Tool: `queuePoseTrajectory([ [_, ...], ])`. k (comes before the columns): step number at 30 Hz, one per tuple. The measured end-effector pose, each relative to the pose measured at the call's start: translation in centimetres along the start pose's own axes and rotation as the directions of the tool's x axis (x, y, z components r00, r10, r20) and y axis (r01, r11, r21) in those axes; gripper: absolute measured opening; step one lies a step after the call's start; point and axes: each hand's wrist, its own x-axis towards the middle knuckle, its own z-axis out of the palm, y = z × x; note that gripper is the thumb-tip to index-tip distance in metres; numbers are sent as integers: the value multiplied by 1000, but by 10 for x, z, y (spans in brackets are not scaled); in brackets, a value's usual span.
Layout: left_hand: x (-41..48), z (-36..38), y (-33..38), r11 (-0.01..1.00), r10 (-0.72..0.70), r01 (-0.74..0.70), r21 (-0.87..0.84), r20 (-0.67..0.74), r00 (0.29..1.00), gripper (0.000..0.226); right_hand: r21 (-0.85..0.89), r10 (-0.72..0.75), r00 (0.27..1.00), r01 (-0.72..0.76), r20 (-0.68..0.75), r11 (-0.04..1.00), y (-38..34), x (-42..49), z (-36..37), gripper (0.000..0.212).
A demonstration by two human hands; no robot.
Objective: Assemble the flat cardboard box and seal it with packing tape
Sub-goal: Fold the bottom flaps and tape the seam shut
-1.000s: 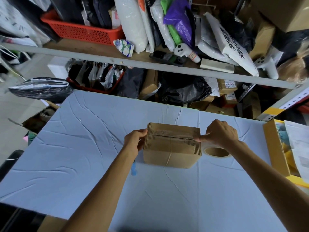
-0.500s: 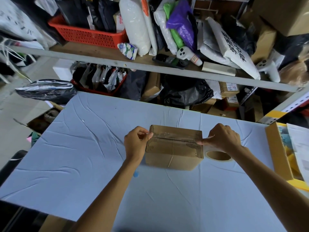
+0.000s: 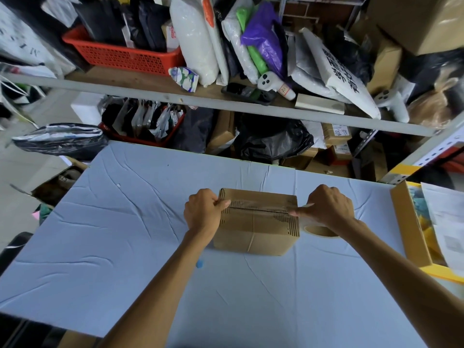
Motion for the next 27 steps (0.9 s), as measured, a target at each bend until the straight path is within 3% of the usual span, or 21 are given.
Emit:
queuePoseTrajectory([
  [9, 7, 4, -7, 994, 42, -49, -101, -78, 996, 15, 17, 0, 1000, 1, -24, 1000, -3, -2, -11, 52],
  [13, 3, 7, -7, 983, 16, -32, -178, -86, 996, 13, 45, 60, 997, -63, 53, 997, 8, 6, -4, 56],
  [16, 6, 8, -6, 991, 46, -52, -122, -52, 998, 13, 70, 106, 988, -114, 110, 991, 11, 8, 1, 59],
  [18, 7, 10, -3, 979, 194, -198, -53, -63, 979, 10, 82, 106, 988, -115, 114, 990, 10, 11, 0, 58],
  [21, 2, 20, 6, 866, 498, -500, 10, 60, 865, 38, 74, 94, 989, -102, 116, 992, 10, 12, -2, 59],
  [22, -1, 23, 10, 839, 540, -543, -10, 126, 832, 43, 68, 88, 990, -96, 113, 993, 10, 12, -2, 58],
  [25, -14, 25, 20, 804, 576, -594, 34, 204, 791, 27, 47, 64, 995, -68, 82, 997, 10, 10, -1, 57],
  [27, -25, 28, 21, 798, 533, -592, 114, 325, 781, 52, 25, 42, 998, -44, 55, 999, 9, 9, 0, 58],
])
